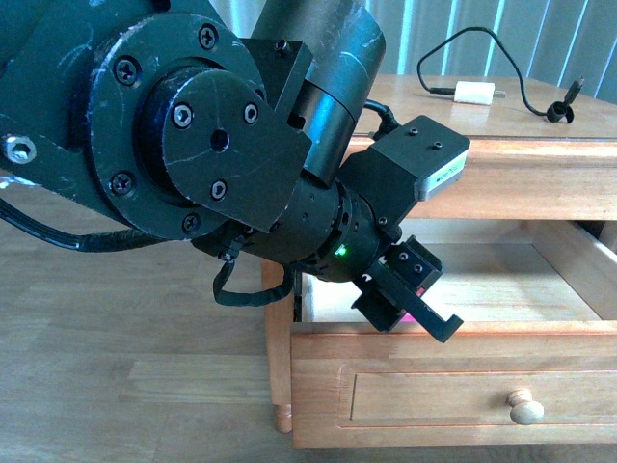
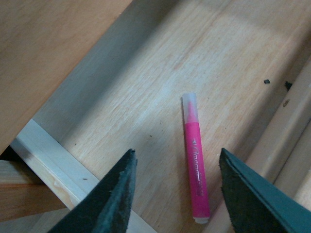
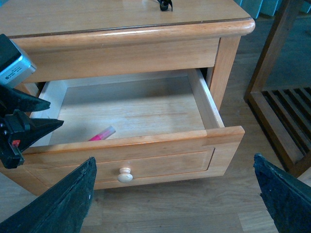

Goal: Place pink marker in drawer with both arms

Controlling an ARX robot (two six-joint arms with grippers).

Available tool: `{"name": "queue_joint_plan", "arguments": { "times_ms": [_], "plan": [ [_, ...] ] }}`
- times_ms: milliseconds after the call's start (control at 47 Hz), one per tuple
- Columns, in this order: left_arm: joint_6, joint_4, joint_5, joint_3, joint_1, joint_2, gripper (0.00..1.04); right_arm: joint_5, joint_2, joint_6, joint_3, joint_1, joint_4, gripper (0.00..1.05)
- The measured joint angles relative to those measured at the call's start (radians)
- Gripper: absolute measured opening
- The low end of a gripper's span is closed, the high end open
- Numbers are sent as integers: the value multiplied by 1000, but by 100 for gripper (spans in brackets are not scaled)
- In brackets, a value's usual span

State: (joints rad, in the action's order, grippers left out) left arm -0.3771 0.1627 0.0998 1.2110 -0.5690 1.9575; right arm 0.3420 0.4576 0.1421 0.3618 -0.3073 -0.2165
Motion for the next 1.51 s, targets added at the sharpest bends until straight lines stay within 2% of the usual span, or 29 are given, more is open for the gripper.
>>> {"name": "queue_joint_plan", "arguments": {
  "times_ms": [170,276,319,383,574,829,999,1105,1254,1509],
  "plan": [
    [83,72,-92,-68,29,-77,84,0,0,0,0,0,0,96],
    [132,111,-105,-126,58,-155,98,0,0,0,0,0,0,96],
    [153,121,-105,-149,71,-188,101,0,0,0,0,0,0,96],
    [187,148,-119,-197,95,-256,98,0,0,0,0,0,0,96],
    [250,171,-124,-343,159,-454,99,0,0,0,0,0,0,96],
    [328,135,-72,-578,296,-854,99,0,0,0,0,0,0,96],
    [299,75,-7,-769,478,-1121,99,0,0,0,0,0,0,96],
    [289,4,71,-846,594,-1274,99,0,0,0,0,0,0,96],
    [348,-81,266,-984,797,-1508,99,0,0,0,0,0,0,96],
    [367,-88,275,-1006,821,-1539,99,0,0,0,0,0,0,96]
  ]
}}
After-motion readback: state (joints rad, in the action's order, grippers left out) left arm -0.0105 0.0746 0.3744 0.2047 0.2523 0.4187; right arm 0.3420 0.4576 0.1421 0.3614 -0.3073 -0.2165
